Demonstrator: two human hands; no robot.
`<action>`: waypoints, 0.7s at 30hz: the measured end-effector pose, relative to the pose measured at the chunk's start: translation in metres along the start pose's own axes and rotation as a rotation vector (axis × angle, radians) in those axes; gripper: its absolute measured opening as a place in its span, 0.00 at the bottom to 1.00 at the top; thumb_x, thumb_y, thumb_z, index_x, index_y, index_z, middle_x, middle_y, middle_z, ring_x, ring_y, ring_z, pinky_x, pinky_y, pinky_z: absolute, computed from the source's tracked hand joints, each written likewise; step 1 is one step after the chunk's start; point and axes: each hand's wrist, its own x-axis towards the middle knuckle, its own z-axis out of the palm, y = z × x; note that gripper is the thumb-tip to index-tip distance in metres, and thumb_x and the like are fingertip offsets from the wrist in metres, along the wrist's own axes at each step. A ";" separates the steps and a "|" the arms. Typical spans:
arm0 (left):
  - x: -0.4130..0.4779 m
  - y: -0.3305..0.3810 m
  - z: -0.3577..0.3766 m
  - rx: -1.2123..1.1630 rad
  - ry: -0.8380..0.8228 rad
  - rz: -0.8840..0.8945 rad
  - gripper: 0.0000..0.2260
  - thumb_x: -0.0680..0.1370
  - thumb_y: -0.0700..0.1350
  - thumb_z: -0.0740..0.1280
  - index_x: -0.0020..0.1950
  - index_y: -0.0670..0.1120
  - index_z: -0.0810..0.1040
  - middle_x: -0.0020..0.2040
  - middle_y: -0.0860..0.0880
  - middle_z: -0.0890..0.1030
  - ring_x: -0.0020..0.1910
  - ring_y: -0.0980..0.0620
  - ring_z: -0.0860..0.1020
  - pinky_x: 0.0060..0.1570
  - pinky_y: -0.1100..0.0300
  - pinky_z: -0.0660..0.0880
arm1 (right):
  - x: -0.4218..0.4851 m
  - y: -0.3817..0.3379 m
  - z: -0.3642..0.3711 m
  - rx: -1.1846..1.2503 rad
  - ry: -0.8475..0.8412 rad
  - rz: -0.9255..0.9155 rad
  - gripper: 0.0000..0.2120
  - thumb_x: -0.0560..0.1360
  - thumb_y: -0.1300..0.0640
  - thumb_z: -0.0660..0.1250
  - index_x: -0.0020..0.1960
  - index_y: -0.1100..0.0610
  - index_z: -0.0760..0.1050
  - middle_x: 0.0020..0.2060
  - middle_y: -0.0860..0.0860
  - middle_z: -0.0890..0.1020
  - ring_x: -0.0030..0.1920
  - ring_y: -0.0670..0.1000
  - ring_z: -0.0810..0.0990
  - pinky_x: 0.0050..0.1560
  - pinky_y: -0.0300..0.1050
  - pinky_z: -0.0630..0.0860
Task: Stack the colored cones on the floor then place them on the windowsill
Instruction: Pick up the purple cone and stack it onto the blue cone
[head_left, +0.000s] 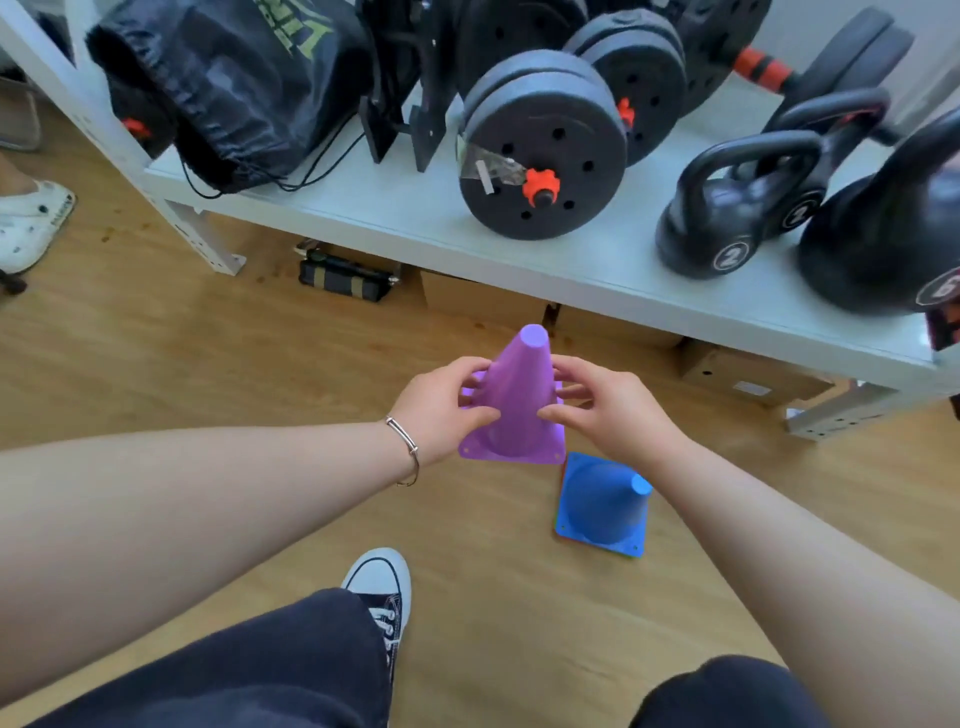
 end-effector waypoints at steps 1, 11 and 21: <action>-0.001 0.012 0.009 0.014 -0.016 0.014 0.24 0.72 0.45 0.73 0.67 0.54 0.72 0.58 0.52 0.80 0.55 0.54 0.80 0.55 0.61 0.75 | -0.011 0.007 -0.010 0.002 0.011 0.015 0.29 0.76 0.54 0.78 0.75 0.44 0.75 0.64 0.45 0.85 0.57 0.44 0.82 0.54 0.32 0.74; 0.001 0.066 0.115 0.126 -0.174 0.041 0.22 0.73 0.44 0.72 0.65 0.54 0.72 0.59 0.51 0.80 0.53 0.52 0.81 0.56 0.56 0.77 | -0.078 0.097 -0.054 0.006 0.055 0.167 0.30 0.76 0.55 0.78 0.76 0.47 0.74 0.66 0.47 0.85 0.66 0.49 0.84 0.63 0.40 0.78; 0.016 0.023 0.171 0.205 -0.265 -0.027 0.23 0.72 0.41 0.72 0.65 0.52 0.72 0.61 0.50 0.81 0.52 0.51 0.82 0.56 0.57 0.77 | -0.073 0.164 0.001 -0.007 0.000 0.214 0.29 0.78 0.54 0.76 0.77 0.50 0.72 0.68 0.51 0.84 0.69 0.52 0.82 0.70 0.51 0.79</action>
